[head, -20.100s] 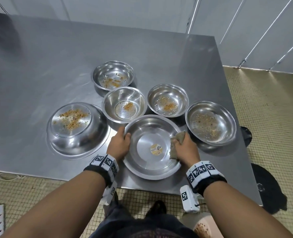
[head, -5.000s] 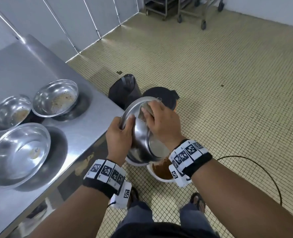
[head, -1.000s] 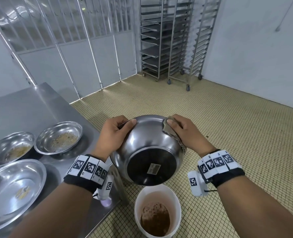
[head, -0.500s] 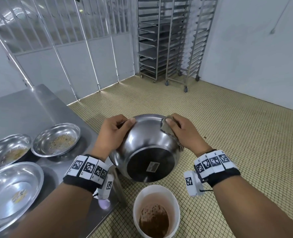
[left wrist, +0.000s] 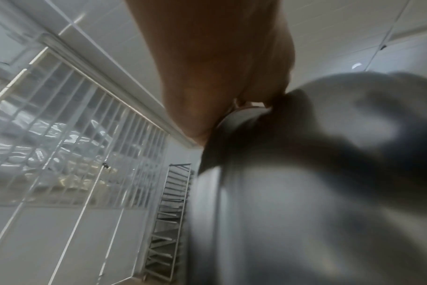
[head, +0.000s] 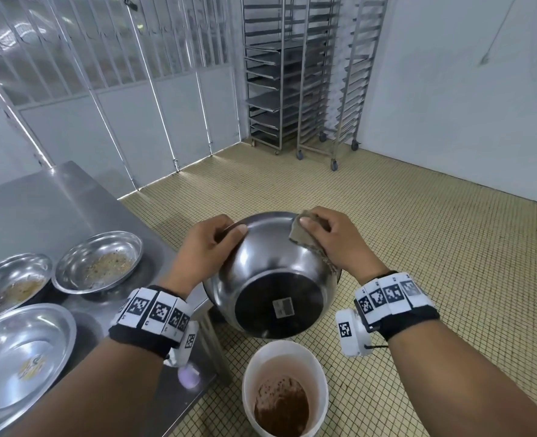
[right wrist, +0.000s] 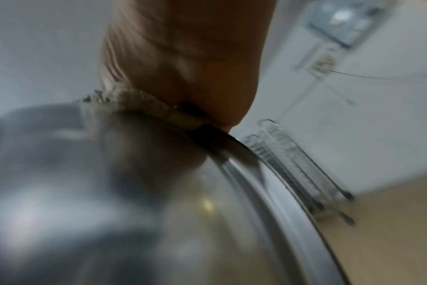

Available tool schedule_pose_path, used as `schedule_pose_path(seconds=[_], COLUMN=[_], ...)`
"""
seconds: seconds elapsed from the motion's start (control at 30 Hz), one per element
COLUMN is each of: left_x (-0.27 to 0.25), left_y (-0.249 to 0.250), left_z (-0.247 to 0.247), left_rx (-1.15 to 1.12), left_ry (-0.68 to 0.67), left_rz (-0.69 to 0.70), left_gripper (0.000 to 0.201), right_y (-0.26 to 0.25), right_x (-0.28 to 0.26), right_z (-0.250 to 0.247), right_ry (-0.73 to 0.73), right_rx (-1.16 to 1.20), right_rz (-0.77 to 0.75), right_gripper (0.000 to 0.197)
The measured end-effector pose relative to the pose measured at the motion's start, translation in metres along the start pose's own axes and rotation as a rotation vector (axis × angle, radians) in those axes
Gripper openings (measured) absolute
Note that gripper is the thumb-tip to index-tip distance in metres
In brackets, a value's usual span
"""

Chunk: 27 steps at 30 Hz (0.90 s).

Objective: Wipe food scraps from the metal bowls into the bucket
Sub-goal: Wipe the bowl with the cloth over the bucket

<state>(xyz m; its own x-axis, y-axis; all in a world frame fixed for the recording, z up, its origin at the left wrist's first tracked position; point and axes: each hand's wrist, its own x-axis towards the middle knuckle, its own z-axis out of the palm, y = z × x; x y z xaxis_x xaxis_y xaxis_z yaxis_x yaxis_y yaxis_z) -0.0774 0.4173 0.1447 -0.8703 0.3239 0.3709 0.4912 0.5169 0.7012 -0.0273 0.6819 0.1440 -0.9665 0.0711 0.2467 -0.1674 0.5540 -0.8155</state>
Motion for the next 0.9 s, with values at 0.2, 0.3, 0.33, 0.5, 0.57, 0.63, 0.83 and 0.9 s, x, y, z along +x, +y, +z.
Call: schedule_pose_path(seconds=[0.2, 0.3, 0.33, 0.5, 0.57, 0.63, 0.83, 0.9], left_x=[0.002, -0.001, -0.003, -0.008, -0.006, -0.003, 0.003, 0.003], left_y=[0.007, 0.002, 0.001, 0.009, 0.017, 0.022, 0.009, 0.01], left_z=[0.0, -0.003, -0.002, 0.007, 0.01, 0.007, -0.011, -0.006], left_rx=[-0.191, -0.292, -0.287, -0.12, -0.104, -0.14, -0.313, -0.29], left_ry=[0.077, 0.139, 0.142, 0.067, 0.037, 0.062, 0.223, 0.209], left_rz=[-0.073, -0.149, -0.159, -0.063, -0.019, -0.008, -0.165, -0.164], left_gripper=[0.03, 0.028, 0.028, 0.03, 0.03, 0.03, 0.029, 0.029], right_y=[-0.007, 0.006, 0.008, -0.005, -0.017, -0.02, 0.009, 0.005], right_x=[-0.004, -0.016, -0.02, -0.011, -0.005, -0.004, -0.018, -0.014], right_z=[0.007, 0.011, 0.013, 0.007, 0.005, 0.003, 0.004, 0.003], right_ry=[0.032, 0.089, 0.099, 0.028, -0.028, -0.011, 0.138, 0.169], right_rx=[-0.046, 0.166, 0.205, -0.051, -0.17, -0.184, 0.204, 0.143], right_rz=[-0.086, 0.034, 0.067, -0.035, -0.112, -0.13, 0.081, 0.063], right_gripper=[0.016, 0.017, 0.018, 0.021, 0.02, 0.019, 0.029, 0.026])
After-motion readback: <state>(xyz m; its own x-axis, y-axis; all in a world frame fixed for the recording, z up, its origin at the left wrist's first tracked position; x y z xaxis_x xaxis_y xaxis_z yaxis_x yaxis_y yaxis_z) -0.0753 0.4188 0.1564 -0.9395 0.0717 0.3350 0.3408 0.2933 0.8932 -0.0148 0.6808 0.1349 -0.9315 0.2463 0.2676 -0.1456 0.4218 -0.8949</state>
